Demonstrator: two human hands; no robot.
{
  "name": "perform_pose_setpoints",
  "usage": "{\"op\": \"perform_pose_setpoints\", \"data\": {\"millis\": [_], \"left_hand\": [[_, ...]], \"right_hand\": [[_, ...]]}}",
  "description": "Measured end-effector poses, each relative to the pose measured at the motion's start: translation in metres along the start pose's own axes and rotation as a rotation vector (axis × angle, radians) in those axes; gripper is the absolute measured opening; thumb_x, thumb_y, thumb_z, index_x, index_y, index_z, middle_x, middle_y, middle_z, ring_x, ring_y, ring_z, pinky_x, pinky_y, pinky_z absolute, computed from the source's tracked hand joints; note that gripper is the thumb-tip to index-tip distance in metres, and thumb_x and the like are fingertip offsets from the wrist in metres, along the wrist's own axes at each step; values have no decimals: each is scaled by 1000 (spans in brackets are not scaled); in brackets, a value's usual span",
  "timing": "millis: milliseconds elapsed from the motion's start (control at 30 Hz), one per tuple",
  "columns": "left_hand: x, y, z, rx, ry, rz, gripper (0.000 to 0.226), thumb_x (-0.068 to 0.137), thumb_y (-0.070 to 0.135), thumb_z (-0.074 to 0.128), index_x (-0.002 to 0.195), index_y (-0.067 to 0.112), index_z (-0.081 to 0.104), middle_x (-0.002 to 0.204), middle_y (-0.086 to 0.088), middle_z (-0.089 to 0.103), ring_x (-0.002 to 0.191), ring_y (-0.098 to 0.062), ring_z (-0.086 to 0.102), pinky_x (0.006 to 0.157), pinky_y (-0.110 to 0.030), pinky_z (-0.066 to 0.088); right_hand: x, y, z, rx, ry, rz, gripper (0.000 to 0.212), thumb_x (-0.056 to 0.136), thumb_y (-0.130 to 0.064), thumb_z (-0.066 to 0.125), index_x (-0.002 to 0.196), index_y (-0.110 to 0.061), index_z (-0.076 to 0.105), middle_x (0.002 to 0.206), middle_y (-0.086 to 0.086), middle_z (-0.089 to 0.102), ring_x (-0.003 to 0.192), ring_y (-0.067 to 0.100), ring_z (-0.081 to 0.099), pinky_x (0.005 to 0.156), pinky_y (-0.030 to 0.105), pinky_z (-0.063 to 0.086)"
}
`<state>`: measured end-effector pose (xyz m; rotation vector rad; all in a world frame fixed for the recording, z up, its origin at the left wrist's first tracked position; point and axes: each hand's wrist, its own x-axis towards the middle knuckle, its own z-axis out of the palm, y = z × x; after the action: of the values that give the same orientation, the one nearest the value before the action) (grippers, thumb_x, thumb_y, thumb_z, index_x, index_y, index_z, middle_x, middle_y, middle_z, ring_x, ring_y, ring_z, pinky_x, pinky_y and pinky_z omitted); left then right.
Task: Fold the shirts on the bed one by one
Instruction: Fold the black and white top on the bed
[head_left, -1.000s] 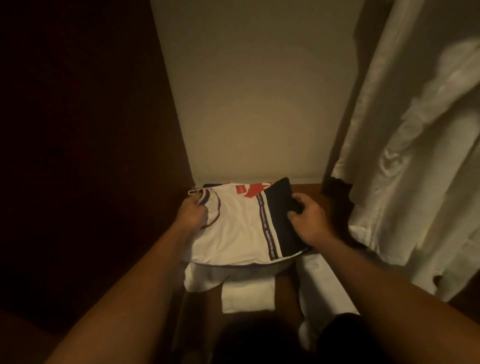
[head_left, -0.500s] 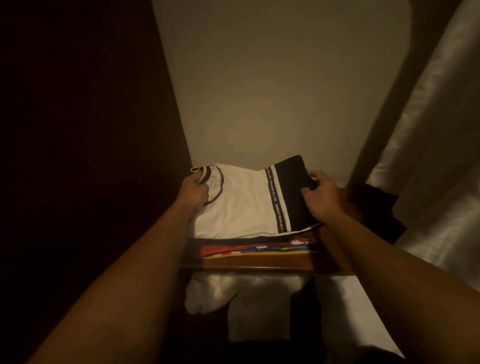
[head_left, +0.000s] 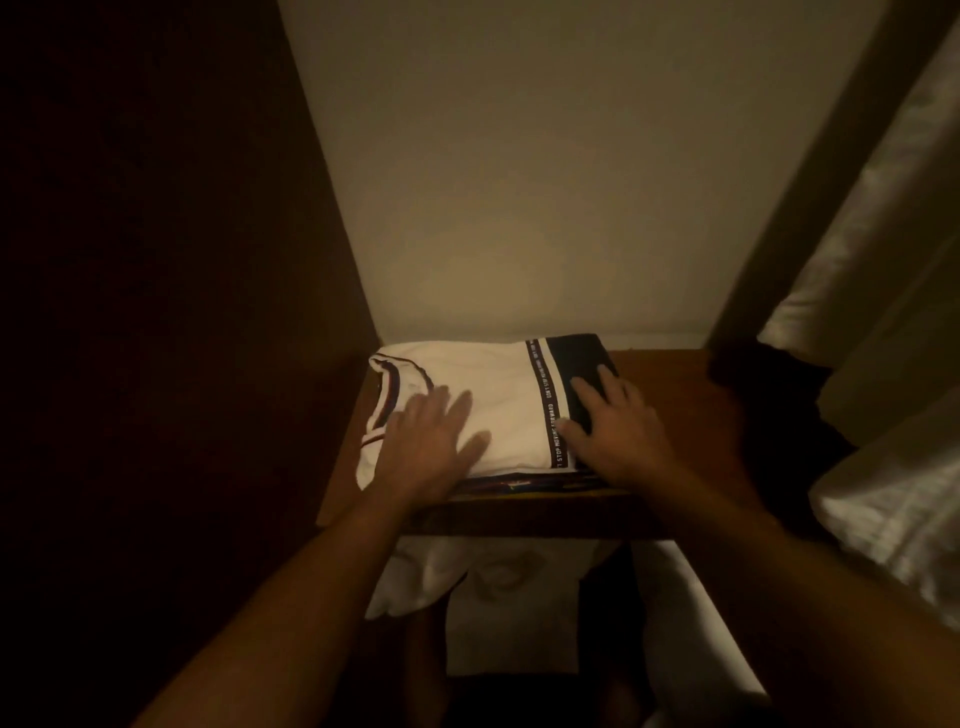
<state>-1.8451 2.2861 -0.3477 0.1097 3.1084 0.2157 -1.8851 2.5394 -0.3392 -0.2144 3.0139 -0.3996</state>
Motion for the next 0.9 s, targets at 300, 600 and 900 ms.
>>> {"op": "perform_pose_setpoints", "data": {"millis": [300, 600, 900], "left_hand": [[9, -27, 20, 79, -229, 3, 75, 97, 74, 18, 160, 42, -7, 171, 2, -10, 156, -31, -10, 124, -52, -1], [3, -12, -1, 97, -228, -5, 80, 97, 73, 31, 161, 30, 11, 169, -11, 10, 154, -37, 12, 123, -54, 18], [-49, 40, -61, 50, -188, 13, 62, 98, 56, 50, 145, 17, 46, 147, -12, 48, 130, -33, 51, 103, -44, 45]], "right_hand": [[-12, 9, 36, -47, -98, -53, 80, 98, -69, 31, 158, -37, -13, 167, 5, -18, 153, 32, -16, 122, 54, 6], [-9, 3, 10, -119, -205, -43, 86, 98, -60, 46, 160, -34, -8, 168, 8, -14, 154, 34, -11, 122, 54, 8], [-57, -12, -44, -120, -99, -180, 69, 94, -45, 59, 153, -20, 34, 149, 12, 42, 137, 32, 40, 110, 48, 42]]}}
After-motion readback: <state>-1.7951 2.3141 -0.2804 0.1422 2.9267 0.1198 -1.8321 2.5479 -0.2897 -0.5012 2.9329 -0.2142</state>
